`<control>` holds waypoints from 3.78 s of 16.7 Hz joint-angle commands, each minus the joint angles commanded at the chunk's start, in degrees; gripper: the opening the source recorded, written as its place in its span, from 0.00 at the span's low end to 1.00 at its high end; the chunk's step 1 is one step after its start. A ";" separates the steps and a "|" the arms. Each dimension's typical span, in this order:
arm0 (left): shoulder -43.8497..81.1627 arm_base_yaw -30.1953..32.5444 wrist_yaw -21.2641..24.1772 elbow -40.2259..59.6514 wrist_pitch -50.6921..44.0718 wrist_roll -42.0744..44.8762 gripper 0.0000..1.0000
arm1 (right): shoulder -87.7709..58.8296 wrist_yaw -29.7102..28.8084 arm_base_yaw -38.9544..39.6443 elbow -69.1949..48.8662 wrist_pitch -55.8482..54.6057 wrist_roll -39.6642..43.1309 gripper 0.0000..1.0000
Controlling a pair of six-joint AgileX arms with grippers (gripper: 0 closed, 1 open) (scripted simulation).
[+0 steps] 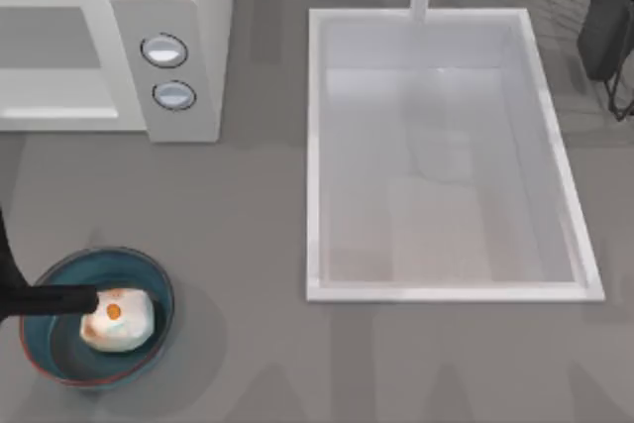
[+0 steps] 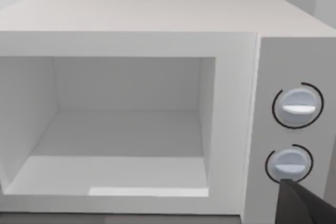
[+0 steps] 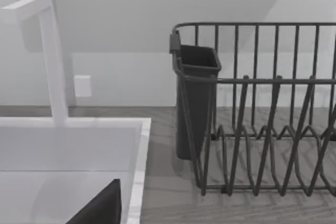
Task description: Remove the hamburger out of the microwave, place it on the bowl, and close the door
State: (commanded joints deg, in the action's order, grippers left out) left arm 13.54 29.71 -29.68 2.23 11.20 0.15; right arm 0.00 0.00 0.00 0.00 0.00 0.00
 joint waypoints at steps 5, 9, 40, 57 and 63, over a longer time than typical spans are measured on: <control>-1.57 2.17 -2.18 0.21 -1.78 -0.03 0.00 | 0.00 0.00 0.00 0.00 0.00 0.00 1.00; -3.60 0.82 -0.86 0.30 -3.96 -0.11 0.00 | 0.00 0.00 0.00 0.00 0.00 0.00 1.00; 56.04 -71.06 56.60 57.30 -43.79 40.81 0.00 | 0.00 0.00 0.00 0.00 0.00 0.00 1.00; 85.00 -89.02 67.76 73.63 -52.97 52.04 0.00 | 0.00 0.00 0.00 0.00 0.00 0.00 1.00; 89.32 -89.26 67.94 64.71 -39.06 52.22 0.00 | 0.00 0.00 0.00 0.00 0.00 0.00 1.00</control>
State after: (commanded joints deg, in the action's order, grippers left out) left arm 102.86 -59.55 38.25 66.95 -27.86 52.38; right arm 0.00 0.00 0.00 0.00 0.00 0.00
